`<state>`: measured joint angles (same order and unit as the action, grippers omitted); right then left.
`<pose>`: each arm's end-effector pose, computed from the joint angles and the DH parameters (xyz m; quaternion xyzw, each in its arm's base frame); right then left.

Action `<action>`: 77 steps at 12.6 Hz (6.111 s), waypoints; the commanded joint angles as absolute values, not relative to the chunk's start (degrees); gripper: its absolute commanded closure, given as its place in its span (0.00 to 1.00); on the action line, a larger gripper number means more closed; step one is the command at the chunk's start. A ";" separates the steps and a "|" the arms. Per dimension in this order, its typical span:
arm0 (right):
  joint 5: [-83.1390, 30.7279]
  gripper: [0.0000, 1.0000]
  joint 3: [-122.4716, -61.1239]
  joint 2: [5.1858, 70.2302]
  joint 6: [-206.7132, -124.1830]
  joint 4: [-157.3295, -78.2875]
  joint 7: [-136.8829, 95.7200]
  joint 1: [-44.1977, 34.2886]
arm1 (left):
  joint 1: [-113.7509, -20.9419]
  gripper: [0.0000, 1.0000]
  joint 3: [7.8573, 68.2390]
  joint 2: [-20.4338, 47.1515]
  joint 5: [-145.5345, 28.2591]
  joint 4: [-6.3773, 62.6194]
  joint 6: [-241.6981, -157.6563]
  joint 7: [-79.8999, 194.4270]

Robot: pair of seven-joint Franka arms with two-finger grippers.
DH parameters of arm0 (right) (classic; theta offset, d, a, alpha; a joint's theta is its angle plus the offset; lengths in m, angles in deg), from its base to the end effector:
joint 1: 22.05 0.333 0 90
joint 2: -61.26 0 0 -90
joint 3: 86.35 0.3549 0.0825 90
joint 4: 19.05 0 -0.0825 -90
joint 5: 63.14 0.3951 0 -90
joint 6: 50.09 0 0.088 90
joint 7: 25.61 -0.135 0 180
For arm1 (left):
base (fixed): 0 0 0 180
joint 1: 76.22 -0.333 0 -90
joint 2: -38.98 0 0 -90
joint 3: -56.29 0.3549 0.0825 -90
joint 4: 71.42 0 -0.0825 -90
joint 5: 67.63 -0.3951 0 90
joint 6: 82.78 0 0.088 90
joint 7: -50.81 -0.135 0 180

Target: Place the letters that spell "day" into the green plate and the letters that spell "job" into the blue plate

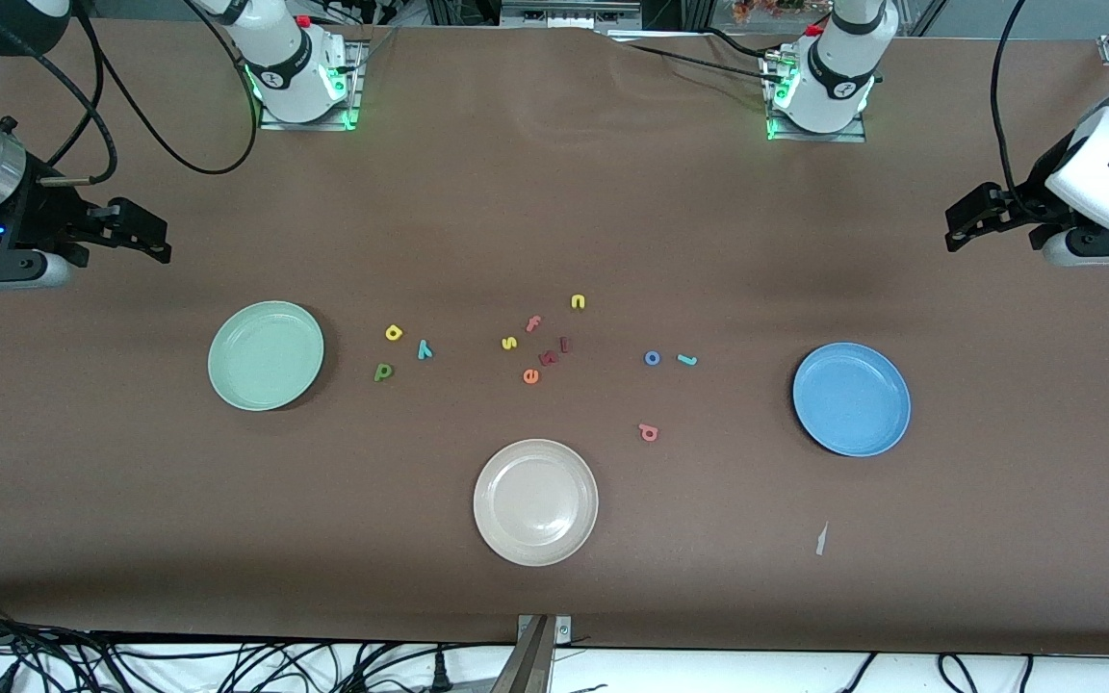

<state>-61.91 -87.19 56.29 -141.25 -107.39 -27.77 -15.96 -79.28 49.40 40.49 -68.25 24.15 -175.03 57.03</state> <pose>0.5922 0.0577 0.6008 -0.9994 -0.0266 0.0194 0.0089 0.5556 -0.0366 0.6065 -0.9996 -0.0206 0.0152 0.0083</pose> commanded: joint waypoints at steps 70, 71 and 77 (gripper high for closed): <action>-62.35 0.10 -86.70 29.79 -206.10 -137.44 -56.11 -0.26 | -53.54 1.00 49.78 -9.64 -68.68 9.80 -215.17 56.97; -62.35 0.15 -86.70 29.80 -206.10 -137.35 -56.02 -0.17 | -53.72 1.00 49.87 -8.06 -69.64 9.71 -212.10 56.97; -62.61 0.40 -87.66 29.80 -205.83 -137.35 -55.32 0.01 | -57.92 1.00 49.78 1.00 -80.54 10.15 -194.24 50.33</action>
